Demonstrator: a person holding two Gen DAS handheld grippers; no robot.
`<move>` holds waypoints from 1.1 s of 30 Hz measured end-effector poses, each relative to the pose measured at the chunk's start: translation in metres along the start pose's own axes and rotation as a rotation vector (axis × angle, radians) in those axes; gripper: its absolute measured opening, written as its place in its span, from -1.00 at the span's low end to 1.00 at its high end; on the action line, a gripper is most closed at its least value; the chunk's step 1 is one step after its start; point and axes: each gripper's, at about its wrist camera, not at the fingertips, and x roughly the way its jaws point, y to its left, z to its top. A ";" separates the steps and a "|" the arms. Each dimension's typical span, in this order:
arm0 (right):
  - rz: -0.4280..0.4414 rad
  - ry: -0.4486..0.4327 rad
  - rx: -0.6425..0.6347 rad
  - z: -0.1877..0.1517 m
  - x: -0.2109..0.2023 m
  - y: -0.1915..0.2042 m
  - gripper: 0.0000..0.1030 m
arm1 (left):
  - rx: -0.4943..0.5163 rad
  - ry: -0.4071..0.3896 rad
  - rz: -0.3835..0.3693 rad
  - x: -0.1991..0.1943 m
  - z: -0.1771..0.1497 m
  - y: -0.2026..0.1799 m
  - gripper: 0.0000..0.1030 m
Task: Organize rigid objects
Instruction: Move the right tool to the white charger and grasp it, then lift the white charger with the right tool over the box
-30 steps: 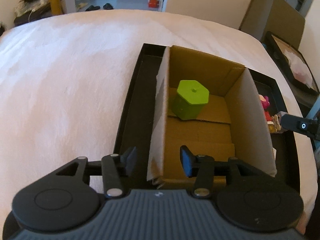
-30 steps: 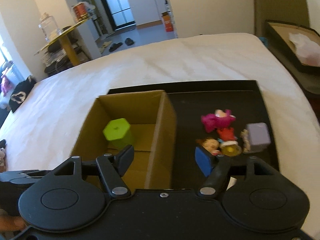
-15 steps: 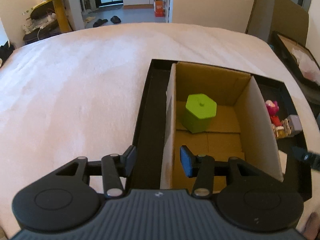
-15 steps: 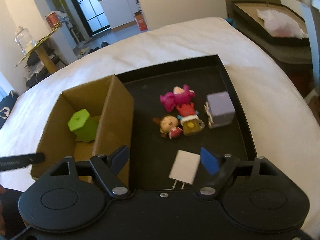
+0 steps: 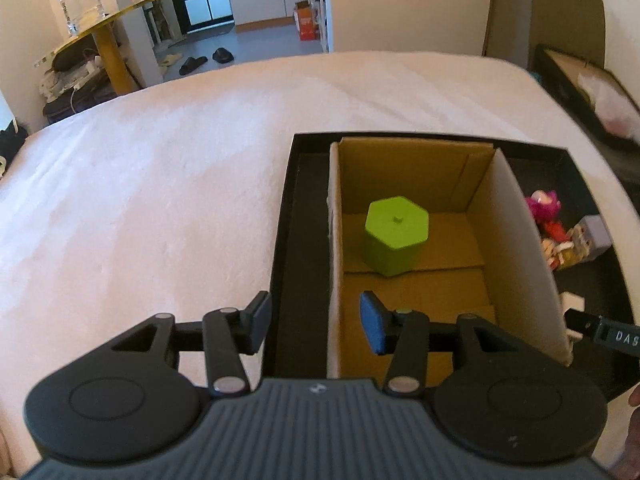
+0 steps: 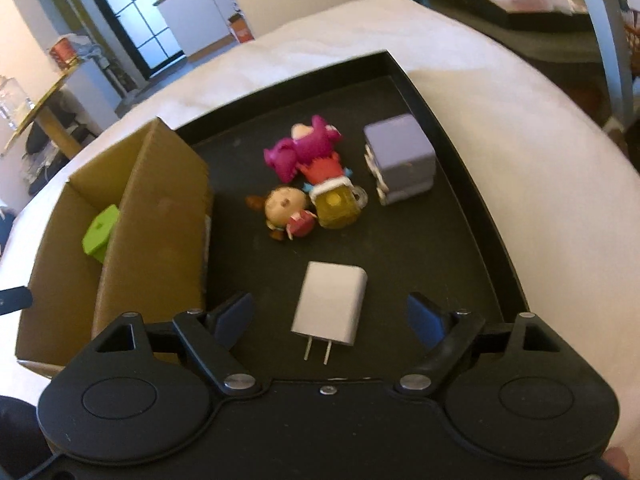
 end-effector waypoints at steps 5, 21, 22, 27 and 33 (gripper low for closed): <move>-0.009 0.024 0.025 -0.004 0.011 -0.003 0.55 | 0.064 0.037 0.017 0.011 -0.005 -0.006 -0.08; -0.088 -0.006 -0.033 -0.008 0.011 -0.006 -0.29 | 0.066 0.084 0.019 0.022 -0.012 -0.006 -0.08; -0.087 -0.013 -0.035 -0.008 0.009 -0.006 -0.29 | 0.060 0.084 0.017 0.022 -0.012 -0.005 -0.08; -0.076 -0.053 -0.061 -0.004 -0.002 -0.002 -0.29 | 0.046 0.080 0.012 0.022 -0.012 -0.003 -0.08; -0.046 -0.075 -0.080 0.003 -0.013 0.006 -0.29 | 0.013 0.081 0.005 0.021 -0.012 0.002 -0.08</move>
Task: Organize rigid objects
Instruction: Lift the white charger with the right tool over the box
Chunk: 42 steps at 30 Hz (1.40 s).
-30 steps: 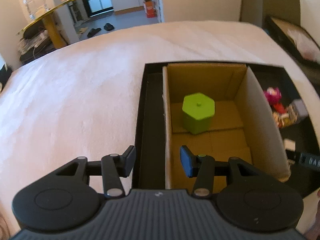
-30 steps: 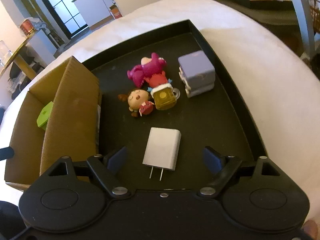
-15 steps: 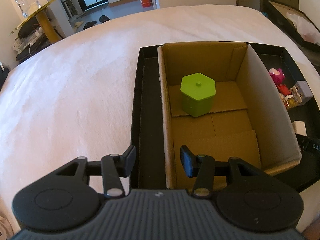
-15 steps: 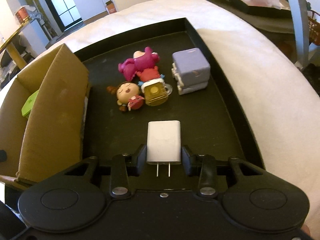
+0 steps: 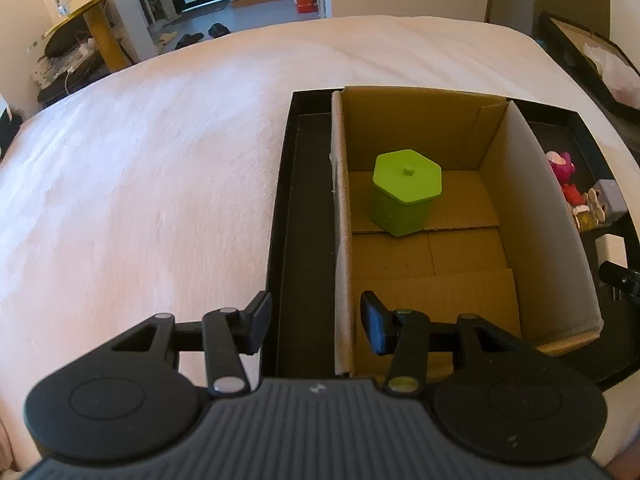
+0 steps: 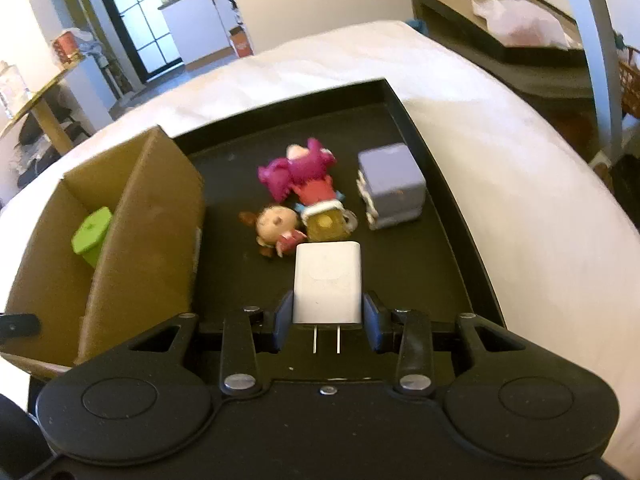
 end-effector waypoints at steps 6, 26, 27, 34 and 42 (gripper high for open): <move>-0.003 -0.032 -0.012 0.008 -0.011 0.009 -0.29 | -0.024 -0.015 -0.012 -0.003 -0.001 0.003 -0.08; 0.026 -0.067 -0.080 0.038 -0.036 0.041 -0.29 | -0.059 -0.102 -0.024 -0.017 -0.005 0.009 -0.08; 0.027 -0.069 -0.087 0.040 -0.037 0.044 -0.29 | -0.061 -0.105 -0.027 -0.017 -0.005 0.010 -0.08; 0.038 -0.089 -0.131 0.046 -0.044 0.066 -0.29 | -0.102 -0.104 -0.069 -0.016 -0.004 0.018 -0.08; 0.074 -0.101 -0.169 0.052 -0.047 0.095 -0.29 | -0.104 -0.111 -0.073 -0.016 -0.006 0.019 -0.08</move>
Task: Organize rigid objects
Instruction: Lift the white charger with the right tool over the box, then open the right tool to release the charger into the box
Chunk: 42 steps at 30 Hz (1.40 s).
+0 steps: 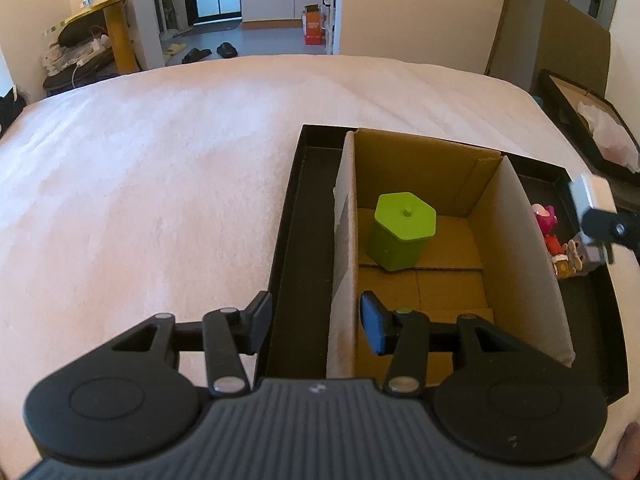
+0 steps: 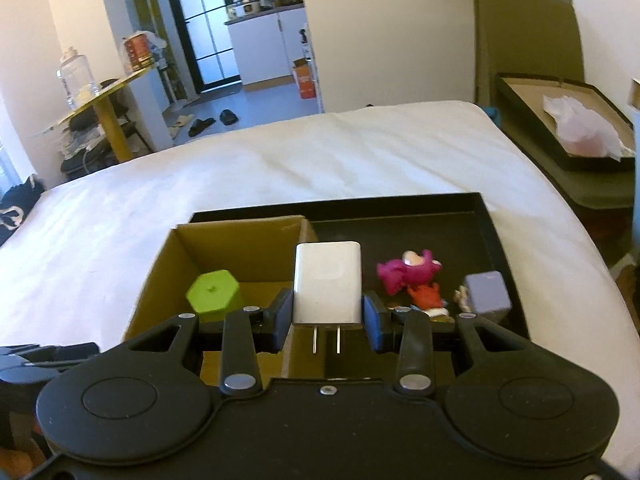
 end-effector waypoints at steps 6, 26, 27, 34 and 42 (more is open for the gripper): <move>0.020 0.004 -0.050 0.008 0.006 0.021 -0.28 | -0.004 0.004 -0.022 0.001 0.000 0.002 -0.09; 0.047 0.100 -0.233 0.011 0.037 0.063 -0.28 | -0.031 0.094 -0.106 0.016 -0.001 0.005 -0.69; 0.046 0.102 -0.241 0.011 0.038 0.064 -0.28 | -0.030 0.095 -0.108 0.016 -0.001 0.005 -0.72; 0.036 0.114 -0.300 0.017 0.049 0.069 -0.28 | -0.043 0.095 -0.133 0.015 -0.001 0.007 -0.74; 0.021 0.129 -0.324 0.023 0.062 0.073 -0.20 | -0.040 0.091 -0.148 0.015 -0.002 0.007 -0.77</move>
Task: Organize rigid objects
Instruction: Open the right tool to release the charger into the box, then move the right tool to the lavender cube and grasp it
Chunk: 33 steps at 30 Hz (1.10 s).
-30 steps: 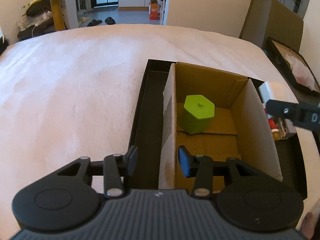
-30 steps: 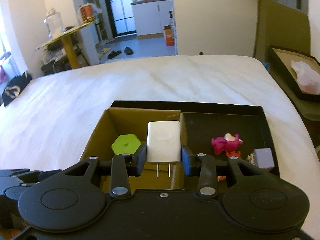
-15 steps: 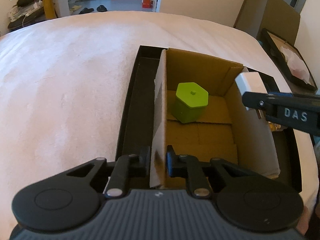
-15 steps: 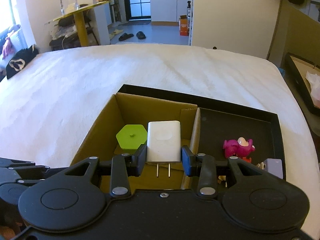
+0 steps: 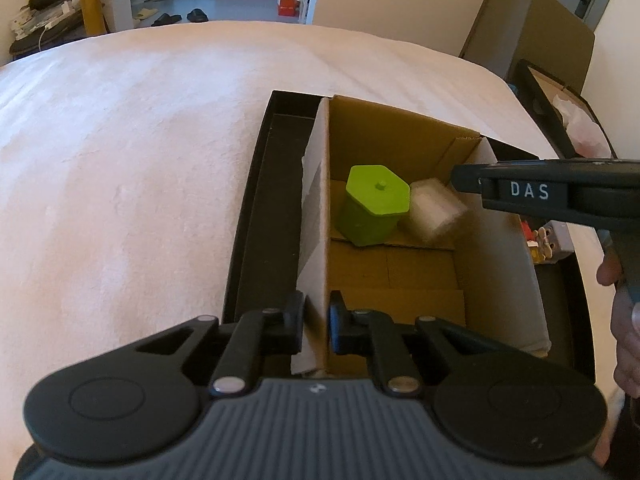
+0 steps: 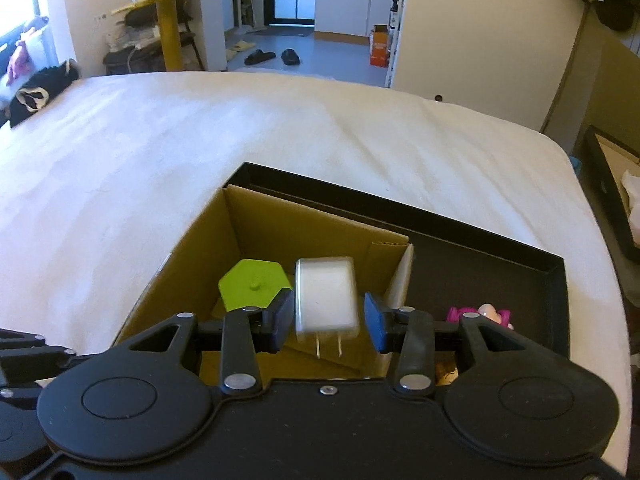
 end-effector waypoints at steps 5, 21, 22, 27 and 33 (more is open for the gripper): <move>0.012 0.002 0.033 -0.004 -0.009 -0.007 -0.18 | 0.009 -0.002 0.010 0.001 -0.001 -0.002 -0.77; 0.032 -0.017 0.118 -0.028 -0.043 -0.046 -0.10 | 0.020 -0.017 0.026 -0.004 -0.002 -0.006 -0.71; 0.029 -0.016 0.123 -0.029 -0.043 -0.048 -0.10 | 0.021 -0.020 0.027 -0.005 -0.002 -0.006 -0.71; 0.016 -0.011 0.155 -0.040 -0.044 -0.065 -0.10 | 0.021 -0.031 0.025 -0.008 -0.003 -0.006 -0.69; 0.008 -0.011 0.200 -0.055 -0.045 -0.086 -0.03 | 0.027 -0.059 0.064 -0.012 -0.003 -0.009 -0.45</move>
